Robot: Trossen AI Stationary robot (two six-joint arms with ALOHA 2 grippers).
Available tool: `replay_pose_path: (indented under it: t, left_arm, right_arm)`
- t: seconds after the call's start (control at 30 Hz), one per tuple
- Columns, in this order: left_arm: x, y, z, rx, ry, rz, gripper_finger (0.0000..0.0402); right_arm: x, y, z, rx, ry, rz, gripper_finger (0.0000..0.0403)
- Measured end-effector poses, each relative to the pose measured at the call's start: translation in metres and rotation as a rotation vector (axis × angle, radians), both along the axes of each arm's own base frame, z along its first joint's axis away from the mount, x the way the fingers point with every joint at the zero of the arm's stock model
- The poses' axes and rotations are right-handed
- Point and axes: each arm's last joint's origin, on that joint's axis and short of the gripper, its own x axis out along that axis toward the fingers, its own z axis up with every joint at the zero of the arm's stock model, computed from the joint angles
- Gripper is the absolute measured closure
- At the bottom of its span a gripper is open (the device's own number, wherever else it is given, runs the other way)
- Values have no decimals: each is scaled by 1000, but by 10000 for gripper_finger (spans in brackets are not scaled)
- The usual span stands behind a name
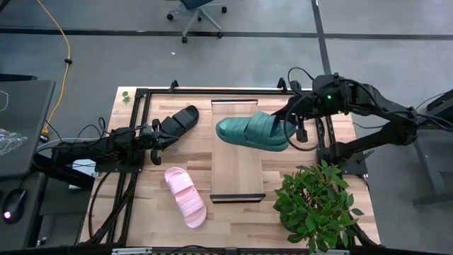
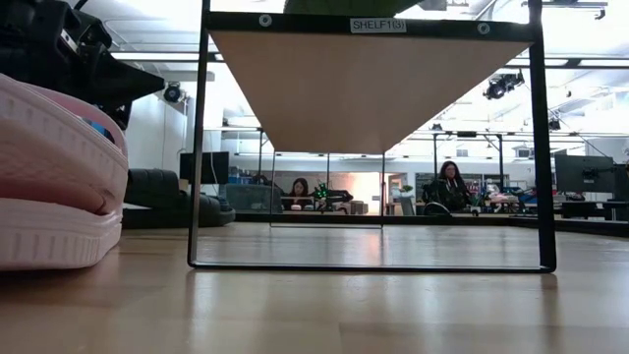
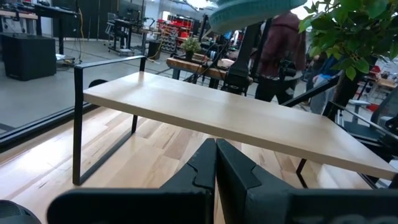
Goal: Pick and place slippers onto the shelf
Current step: Put the green pair of slippers on the shelf
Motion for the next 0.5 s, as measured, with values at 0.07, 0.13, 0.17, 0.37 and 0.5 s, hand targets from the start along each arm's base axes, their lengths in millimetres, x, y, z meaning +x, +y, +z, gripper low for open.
replay_pose_path:
  t: [0.07,0.13,0.17,0.37,0.5]
  left_arm:
    - [0,0,0,1,0,0,401]
    - [0,0,0,2,1,0,401]
    - [0,0,0,2,1,0,401]
    - [0,0,0,2,1,0,401]
    - [0,0,0,2,0,0,401]
  right_arm:
    - [4,-4,-1,-6,-2,-3,403]
    - [6,-8,-2,-12,0,-1,403]
    - [8,-10,-3,-11,6,-1,403]
    - [17,-20,-8,-23,24,17,403]
    - [24,-26,-12,-25,38,42,403]
